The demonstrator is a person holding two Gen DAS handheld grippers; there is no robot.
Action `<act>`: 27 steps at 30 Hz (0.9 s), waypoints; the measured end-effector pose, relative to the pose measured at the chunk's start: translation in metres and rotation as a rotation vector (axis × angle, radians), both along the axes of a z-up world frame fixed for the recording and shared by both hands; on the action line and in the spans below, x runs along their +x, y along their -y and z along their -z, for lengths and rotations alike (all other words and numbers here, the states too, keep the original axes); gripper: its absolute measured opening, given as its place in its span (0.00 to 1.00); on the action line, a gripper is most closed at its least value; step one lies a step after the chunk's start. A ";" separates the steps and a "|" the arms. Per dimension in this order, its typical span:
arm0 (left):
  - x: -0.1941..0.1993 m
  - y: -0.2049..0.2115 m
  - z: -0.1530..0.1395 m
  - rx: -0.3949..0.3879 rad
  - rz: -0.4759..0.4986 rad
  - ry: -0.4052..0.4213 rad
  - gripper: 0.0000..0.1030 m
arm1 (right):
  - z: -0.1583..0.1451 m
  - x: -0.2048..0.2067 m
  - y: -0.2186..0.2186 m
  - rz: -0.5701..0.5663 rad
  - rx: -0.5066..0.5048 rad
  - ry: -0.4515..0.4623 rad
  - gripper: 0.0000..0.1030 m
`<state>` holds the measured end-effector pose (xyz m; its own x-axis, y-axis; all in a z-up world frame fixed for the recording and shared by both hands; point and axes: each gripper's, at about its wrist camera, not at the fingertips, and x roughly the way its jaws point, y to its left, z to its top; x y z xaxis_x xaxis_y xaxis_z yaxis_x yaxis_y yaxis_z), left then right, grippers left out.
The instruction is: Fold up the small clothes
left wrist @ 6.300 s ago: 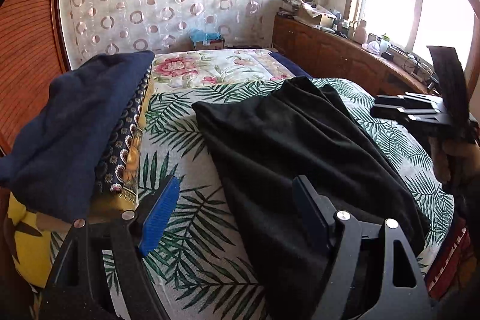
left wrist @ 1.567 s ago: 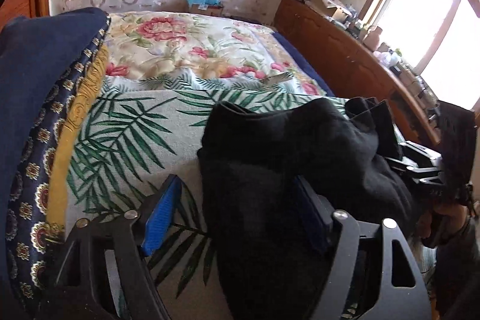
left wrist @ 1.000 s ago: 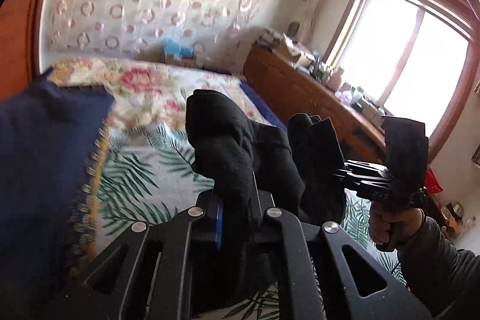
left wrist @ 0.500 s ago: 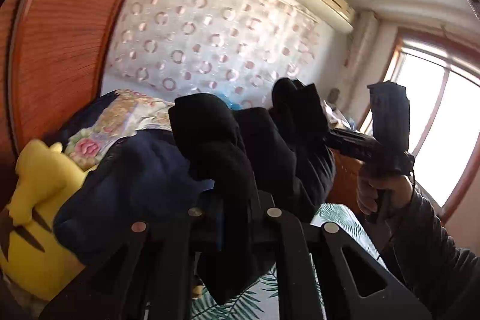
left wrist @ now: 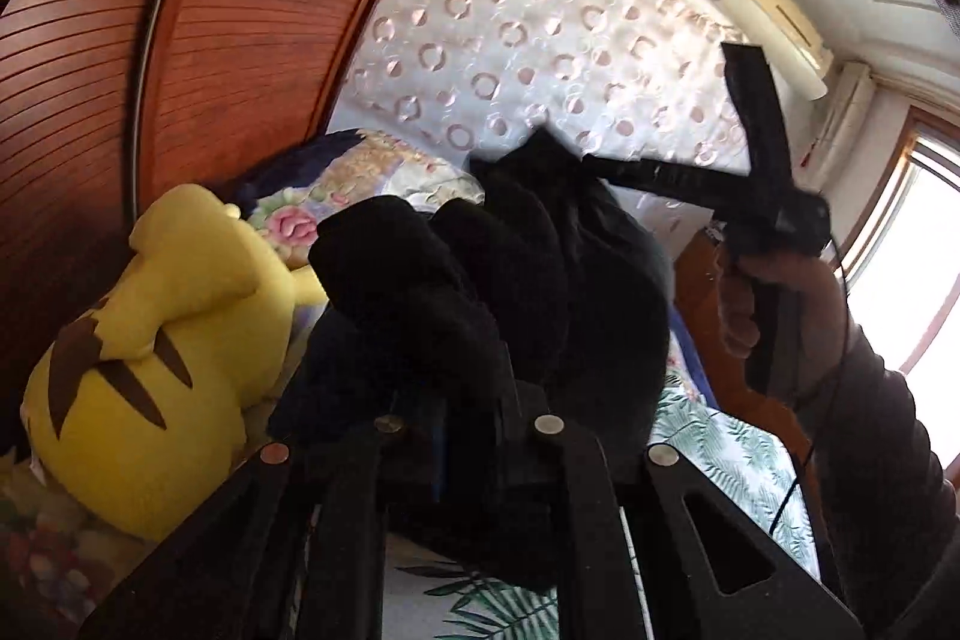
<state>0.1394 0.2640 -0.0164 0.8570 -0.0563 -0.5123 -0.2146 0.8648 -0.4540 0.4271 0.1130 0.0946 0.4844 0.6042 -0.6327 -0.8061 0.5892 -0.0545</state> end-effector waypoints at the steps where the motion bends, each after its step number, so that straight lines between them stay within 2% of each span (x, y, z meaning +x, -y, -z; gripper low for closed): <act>1: -0.002 -0.002 0.001 0.005 -0.005 -0.006 0.12 | -0.001 0.001 -0.001 0.035 0.014 -0.005 0.43; 3: -0.004 -0.004 0.003 0.005 -0.007 -0.010 0.12 | 0.001 -0.009 -0.002 0.059 0.028 0.015 0.43; 6: -0.006 -0.006 0.002 0.038 -0.018 -0.024 0.15 | 0.005 -0.033 0.004 0.012 0.038 0.053 0.43; 9: -0.007 -0.002 -0.002 0.095 -0.024 -0.033 0.26 | 0.018 -0.054 0.018 -0.027 0.061 0.045 0.43; 11: -0.007 -0.001 -0.003 0.163 -0.031 -0.038 0.46 | 0.027 -0.062 0.029 -0.034 0.057 0.023 0.43; 12: -0.008 0.000 -0.003 0.191 -0.029 -0.039 0.48 | 0.034 -0.060 0.040 -0.029 0.064 0.011 0.43; 13: -0.009 0.001 -0.004 0.212 -0.024 -0.041 0.55 | 0.035 -0.061 0.045 -0.033 0.077 -0.002 0.43; 14: -0.012 0.002 -0.005 0.233 -0.026 -0.040 0.69 | 0.040 -0.067 0.051 -0.043 0.087 -0.004 0.43; 16: -0.018 0.004 -0.010 0.275 -0.041 -0.026 0.81 | 0.041 -0.077 0.063 -0.040 0.079 0.021 0.47; 18: -0.023 0.007 -0.015 0.324 -0.049 -0.022 0.82 | 0.049 -0.080 0.067 -0.031 0.054 0.048 0.47; 22: -0.031 0.012 -0.023 0.368 -0.045 -0.004 0.85 | 0.067 -0.070 0.054 0.014 -0.005 0.051 0.49; 27: -0.035 0.022 -0.030 0.383 -0.012 0.002 0.85 | 0.051 -0.084 0.067 0.031 0.051 0.050 0.49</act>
